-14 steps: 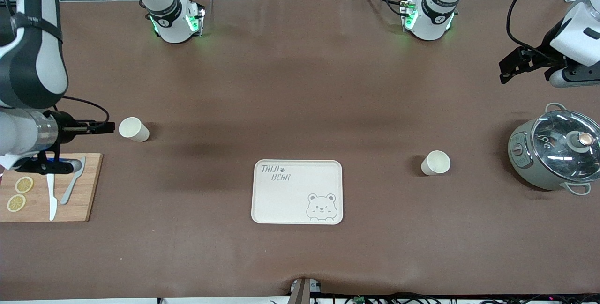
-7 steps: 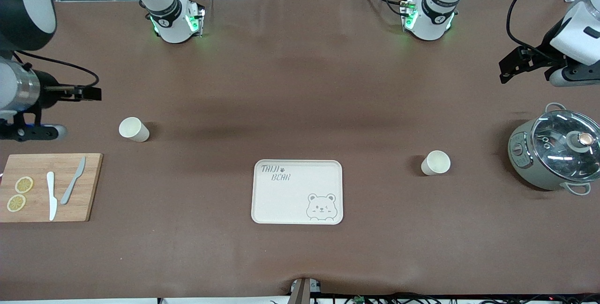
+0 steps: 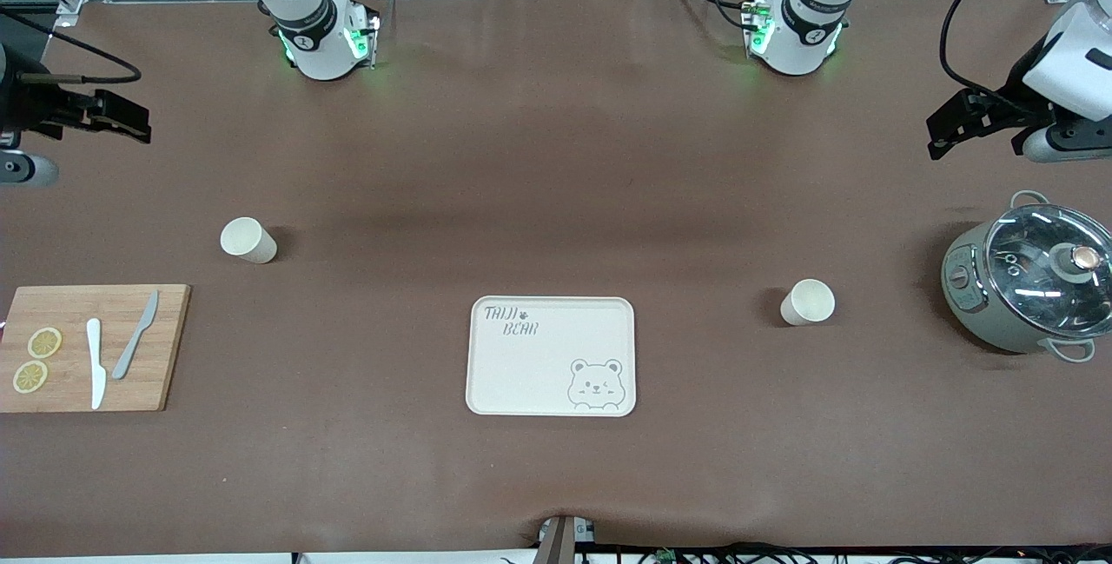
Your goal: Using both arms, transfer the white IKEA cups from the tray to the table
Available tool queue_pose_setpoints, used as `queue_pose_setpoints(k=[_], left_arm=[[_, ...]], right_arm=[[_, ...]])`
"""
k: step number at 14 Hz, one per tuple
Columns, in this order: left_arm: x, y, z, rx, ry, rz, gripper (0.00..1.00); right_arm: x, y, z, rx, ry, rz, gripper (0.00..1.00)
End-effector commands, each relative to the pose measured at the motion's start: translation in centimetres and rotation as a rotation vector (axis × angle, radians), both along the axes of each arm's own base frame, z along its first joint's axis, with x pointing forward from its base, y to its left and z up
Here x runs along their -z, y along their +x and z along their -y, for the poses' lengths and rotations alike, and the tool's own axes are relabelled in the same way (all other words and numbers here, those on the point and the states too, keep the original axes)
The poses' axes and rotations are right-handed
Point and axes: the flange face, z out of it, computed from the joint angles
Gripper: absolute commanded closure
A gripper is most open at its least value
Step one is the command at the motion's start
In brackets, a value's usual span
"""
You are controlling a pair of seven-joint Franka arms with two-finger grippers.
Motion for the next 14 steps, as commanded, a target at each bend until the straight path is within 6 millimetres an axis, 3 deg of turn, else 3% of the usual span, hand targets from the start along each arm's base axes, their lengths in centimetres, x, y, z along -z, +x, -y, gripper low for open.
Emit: queue_pose_setpoints(k=[1, 4, 6, 14], left_arm=[[-0.5, -0.2, 0.0, 0.014, -0.023, 0.015, 0.0], [-0.5, -0.1, 0.2, 0.018, -0.024, 0.023, 0.0], [-0.5, 0.0, 0.1, 0.016, -0.024, 0.023, 0.0], [0.0, 0.3, 0.2, 0.018, -0.024, 0.015, 0.0]], right_arm=[[-0.1, -2.8, 1.1, 0.018, 0.062, 0.053, 0.0], [-0.2, -4.3, 1.0, -0.003, 0.062, 0.12, 0.0], [0.2, -4.1, 2.5, -0.074, 0.078, 0.125, 0.0], [0.6, -4.0, 3.9, -0.098, 0.087, 0.108, 0.0]])
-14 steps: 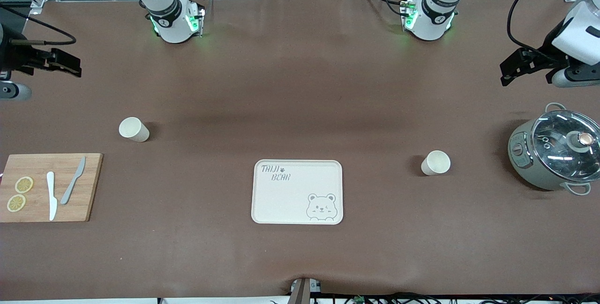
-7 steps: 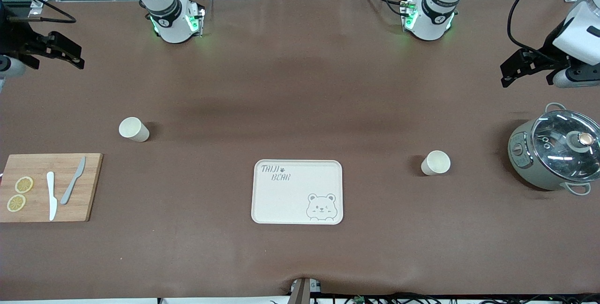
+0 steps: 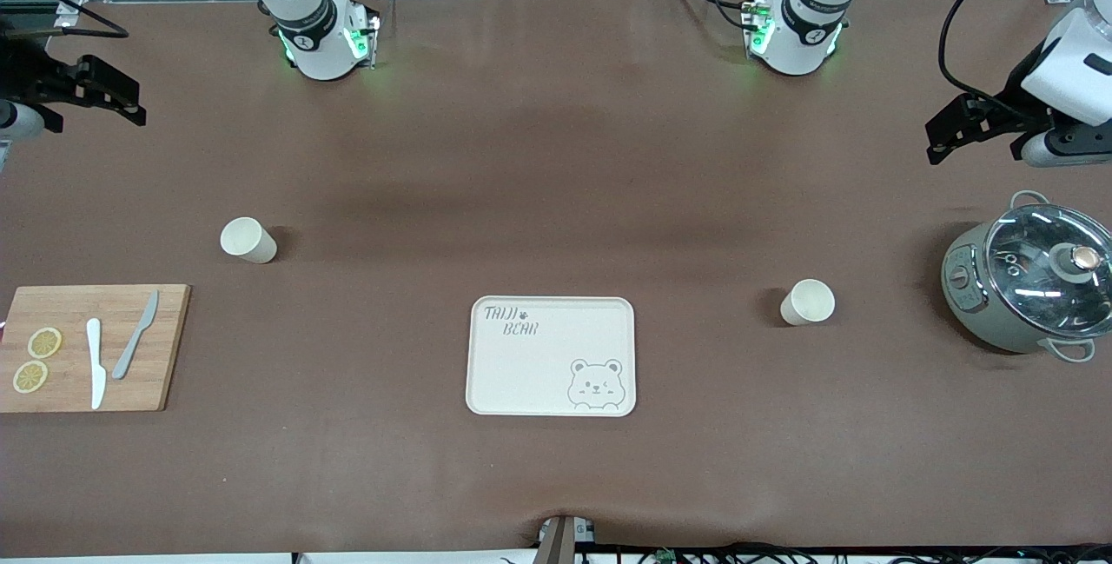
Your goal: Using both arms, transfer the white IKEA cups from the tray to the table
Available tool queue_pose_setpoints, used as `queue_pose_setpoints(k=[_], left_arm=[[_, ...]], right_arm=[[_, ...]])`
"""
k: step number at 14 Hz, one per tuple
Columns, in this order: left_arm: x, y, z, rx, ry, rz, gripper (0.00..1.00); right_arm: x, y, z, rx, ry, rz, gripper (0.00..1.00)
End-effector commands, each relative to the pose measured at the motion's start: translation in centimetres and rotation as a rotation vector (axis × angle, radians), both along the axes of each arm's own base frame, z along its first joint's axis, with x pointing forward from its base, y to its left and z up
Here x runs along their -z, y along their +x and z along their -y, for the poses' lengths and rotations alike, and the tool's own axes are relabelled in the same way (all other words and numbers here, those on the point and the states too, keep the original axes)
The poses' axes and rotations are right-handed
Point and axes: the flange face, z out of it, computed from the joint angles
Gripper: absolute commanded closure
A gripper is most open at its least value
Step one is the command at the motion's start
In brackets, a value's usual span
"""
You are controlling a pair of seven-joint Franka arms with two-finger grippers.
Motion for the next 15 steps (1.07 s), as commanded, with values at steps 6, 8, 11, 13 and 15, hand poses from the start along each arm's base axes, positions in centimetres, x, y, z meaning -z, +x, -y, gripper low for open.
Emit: queue_pose_setpoints(k=[6, 8, 11, 13, 15], left_arm=[[0.9, 0.6, -0.1, 0.011, -0.023, -0.015, 0.0], [0.7, 0.6, -0.3, 0.009, -0.024, -0.013, 0.0], [-0.4, 0.6, -0.7, -0.002, -0.045, 0.006, 0.0], [-0.3, 0.6, -0.6, 0.0, -0.054, 0.001, 0.0], [-0.3, 0.6, -0.5, 0.001, -0.054, 0.001, 0.0]], right_arm=[[0.1, -0.6, 1.4, -0.01, 0.046, 0.0, 0.0], [0.1, -0.6, 1.5, -0.009, 0.046, -0.001, 0.0], [0.1, -0.6, 1.1, -0.013, 0.045, -0.001, 0.0], [0.1, -0.6, 0.9, -0.018, 0.043, -0.002, 0.0], [0.2, -0.7, 0.9, -0.018, 0.044, -0.011, 0.0]])
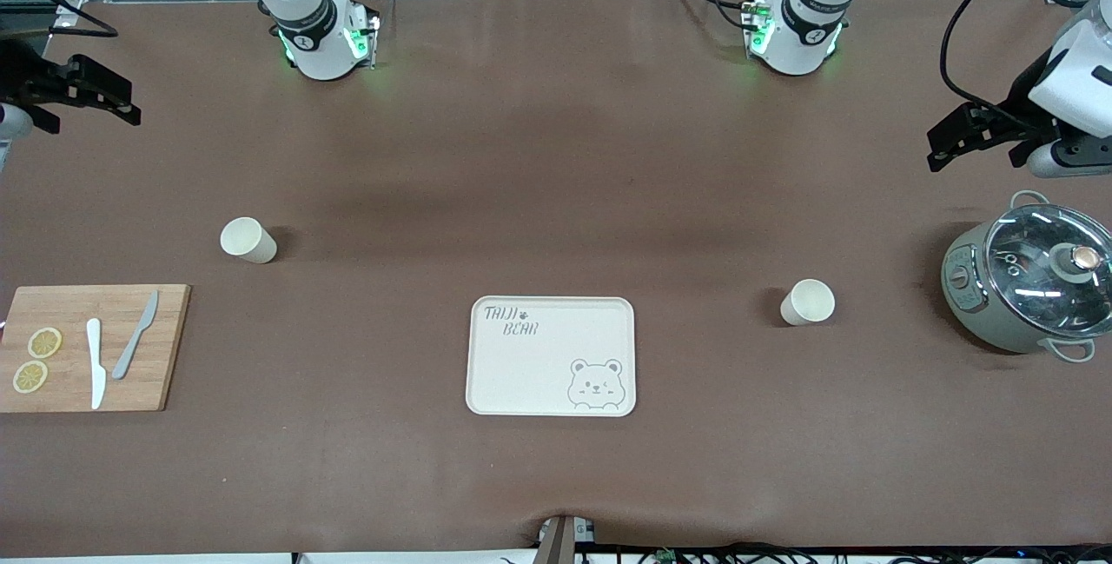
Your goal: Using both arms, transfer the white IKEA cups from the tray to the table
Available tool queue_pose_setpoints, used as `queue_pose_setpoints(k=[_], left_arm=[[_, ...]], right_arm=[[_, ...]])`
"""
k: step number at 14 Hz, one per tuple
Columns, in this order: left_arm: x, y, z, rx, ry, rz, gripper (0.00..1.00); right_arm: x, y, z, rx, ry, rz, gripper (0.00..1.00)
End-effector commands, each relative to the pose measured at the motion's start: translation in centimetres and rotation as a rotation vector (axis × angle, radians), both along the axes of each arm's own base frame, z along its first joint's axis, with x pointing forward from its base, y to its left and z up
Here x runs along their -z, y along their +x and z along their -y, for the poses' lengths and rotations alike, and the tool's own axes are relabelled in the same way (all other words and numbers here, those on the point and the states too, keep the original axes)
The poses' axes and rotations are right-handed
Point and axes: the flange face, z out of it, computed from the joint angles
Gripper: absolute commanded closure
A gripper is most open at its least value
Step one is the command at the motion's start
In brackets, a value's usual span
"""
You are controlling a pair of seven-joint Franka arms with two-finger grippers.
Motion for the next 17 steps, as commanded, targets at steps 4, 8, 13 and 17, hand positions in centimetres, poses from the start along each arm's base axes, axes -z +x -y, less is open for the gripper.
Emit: queue_pose_setpoints(k=[4, 8, 13, 17], left_arm=[[-1.01, -0.25, -0.04, 0.007, -0.028, 0.004, 0.0], [-1.15, -0.46, 0.26, 0.014, -0.026, -0.006, 0.0], [-1.0, -0.67, 0.59, 0.02, -0.025, -0.023, 0.0], [-1.57, -0.67, 0.61, 0.019, -0.028, -0.011, 0.0]], right_arm=[[0.11, -0.61, 0.17, -0.009, 0.014, -0.005, 0.0], [0.04, -0.61, 0.02, -0.012, 0.014, -0.004, 0.0], [-0.16, -0.49, -0.45, -0.021, 0.014, 0.002, 0.0], [-0.24, -0.48, -0.45, -0.021, 0.014, 0.005, 0.0]])
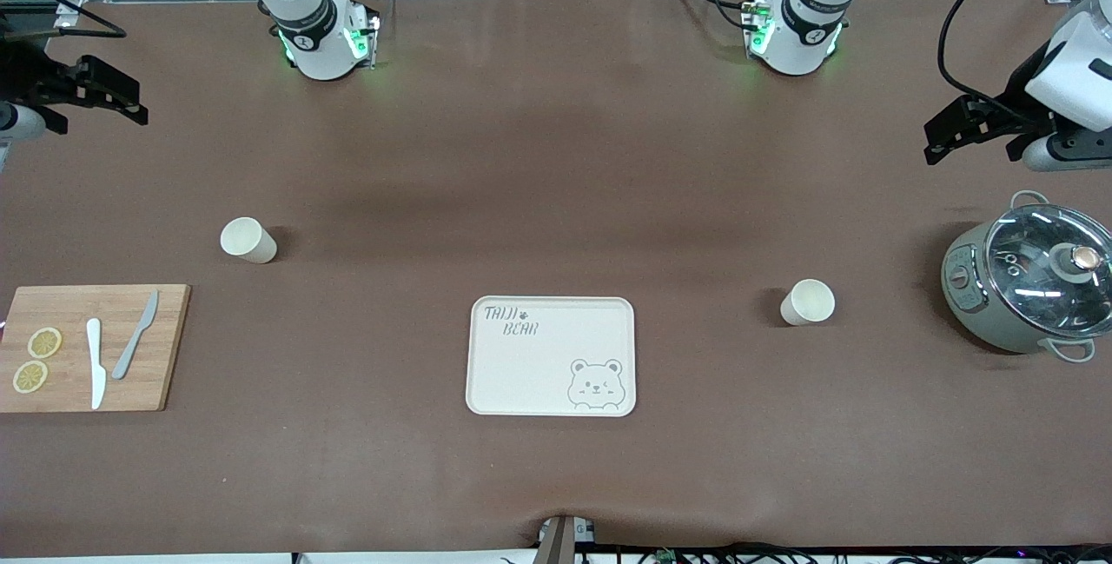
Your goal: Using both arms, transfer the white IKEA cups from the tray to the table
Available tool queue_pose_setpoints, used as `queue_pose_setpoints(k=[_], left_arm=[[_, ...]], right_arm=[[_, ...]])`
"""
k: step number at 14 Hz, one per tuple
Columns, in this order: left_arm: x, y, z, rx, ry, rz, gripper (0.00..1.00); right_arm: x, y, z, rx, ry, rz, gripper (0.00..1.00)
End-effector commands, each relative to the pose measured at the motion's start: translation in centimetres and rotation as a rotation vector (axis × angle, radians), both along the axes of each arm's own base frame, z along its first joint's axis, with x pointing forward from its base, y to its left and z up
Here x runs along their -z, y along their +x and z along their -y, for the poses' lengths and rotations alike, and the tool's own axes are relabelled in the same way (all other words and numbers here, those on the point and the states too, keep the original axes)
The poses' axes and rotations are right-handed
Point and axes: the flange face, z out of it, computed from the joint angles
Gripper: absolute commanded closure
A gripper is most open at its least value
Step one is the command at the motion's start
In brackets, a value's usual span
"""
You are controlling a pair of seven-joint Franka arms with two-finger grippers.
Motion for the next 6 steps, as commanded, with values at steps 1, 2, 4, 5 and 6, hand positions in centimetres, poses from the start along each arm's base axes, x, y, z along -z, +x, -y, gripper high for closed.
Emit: queue_pose_setpoints(k=[1, 2, 4, 5, 6], left_arm=[[-0.91, -0.31, 0.11, 0.012, -0.027, 0.0, 0.0], [-0.91, -0.29, -0.07, 0.009, -0.026, 0.0, 0.0], [-0.51, -0.05, -0.07, 0.006, -0.026, -0.007, 0.0], [-0.25, 0.15, -0.14, 0.006, -0.027, -0.012, 0.0], [-0.18, 0.22, -0.12, 0.001, -0.029, -0.012, 0.0]], right_arm=[[-0.54, -0.42, 0.06, -0.011, 0.015, 0.013, 0.0], [-0.62, -0.4, 0.06, -0.011, 0.015, 0.016, 0.0], [-0.7, -0.39, 0.04, -0.011, 0.016, 0.019, 0.0], [-0.77, -0.39, 0.06, -0.011, 0.015, 0.02, 0.0], [-0.77, -0.39, 0.06, -0.011, 0.015, 0.02, 0.0]])
